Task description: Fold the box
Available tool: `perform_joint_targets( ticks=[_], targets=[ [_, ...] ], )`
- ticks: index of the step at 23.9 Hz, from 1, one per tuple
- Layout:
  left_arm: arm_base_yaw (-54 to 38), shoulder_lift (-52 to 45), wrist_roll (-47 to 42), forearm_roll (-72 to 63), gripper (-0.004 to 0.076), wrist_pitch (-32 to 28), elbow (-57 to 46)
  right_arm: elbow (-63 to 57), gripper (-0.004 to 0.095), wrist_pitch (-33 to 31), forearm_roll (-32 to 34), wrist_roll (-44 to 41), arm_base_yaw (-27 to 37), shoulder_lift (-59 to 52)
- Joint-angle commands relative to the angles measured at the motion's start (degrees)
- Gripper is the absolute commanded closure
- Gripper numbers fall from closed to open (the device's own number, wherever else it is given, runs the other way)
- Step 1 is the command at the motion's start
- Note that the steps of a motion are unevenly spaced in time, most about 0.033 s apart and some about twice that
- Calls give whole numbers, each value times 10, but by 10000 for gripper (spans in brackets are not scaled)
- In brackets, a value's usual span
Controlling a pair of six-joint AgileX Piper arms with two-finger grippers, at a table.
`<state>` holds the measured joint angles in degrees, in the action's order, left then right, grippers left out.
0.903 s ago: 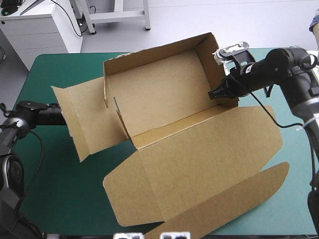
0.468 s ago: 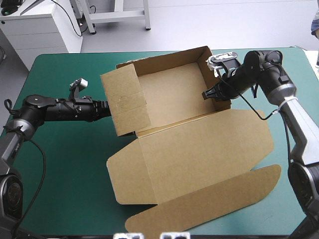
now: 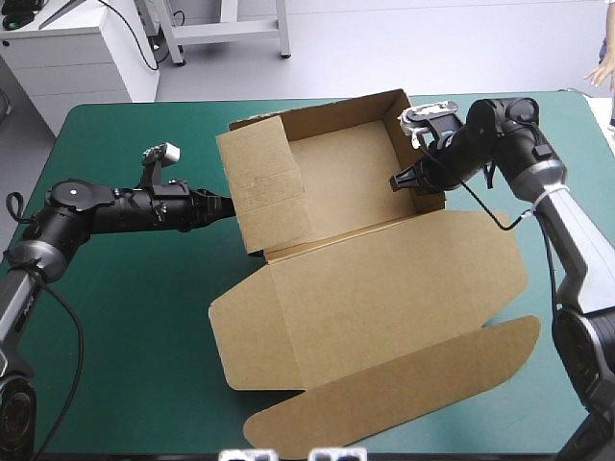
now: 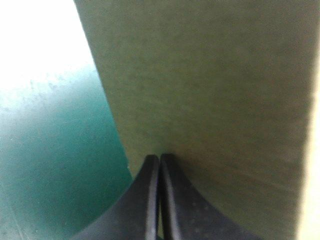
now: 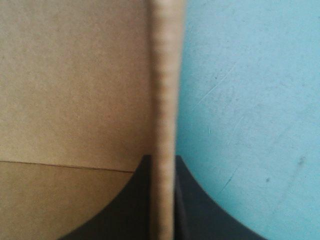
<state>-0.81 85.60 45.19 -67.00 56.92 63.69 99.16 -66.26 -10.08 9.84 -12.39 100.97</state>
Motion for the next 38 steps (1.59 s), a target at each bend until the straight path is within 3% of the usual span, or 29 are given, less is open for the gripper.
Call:
perform_joint_targets(
  ticks=[1,5,8,13,15,20,32,38],
  targets=[
    [4,-27,-3,-45,732,7,13,21,926,13,-10,-2,2,-29],
    [4,-28,-3,-69,729,9,13,21,926,8,-10,-2,2,-29],
    [4,-28,-3,-100,657,10,13,21,926,4,-10,-2,2,-29],
    [4,-28,-3,-176,343,7,13,21,926,-3,-7,-2,2,-29],
    [4,-28,-3,-203,255,-10,13,21,926,-4,-6,-1,2,-29],
    [4,-27,-3,-208,245,-34,12,21,926,-8,-6,-1,2,-29],
    [4,-28,-5,-215,249,-16,12,21,925,-22,-3,-1,2,-29],
    [17,-42,-178,-43,248,-49,23,21,925,-10,-2,-5,2,-29]
  ],
)
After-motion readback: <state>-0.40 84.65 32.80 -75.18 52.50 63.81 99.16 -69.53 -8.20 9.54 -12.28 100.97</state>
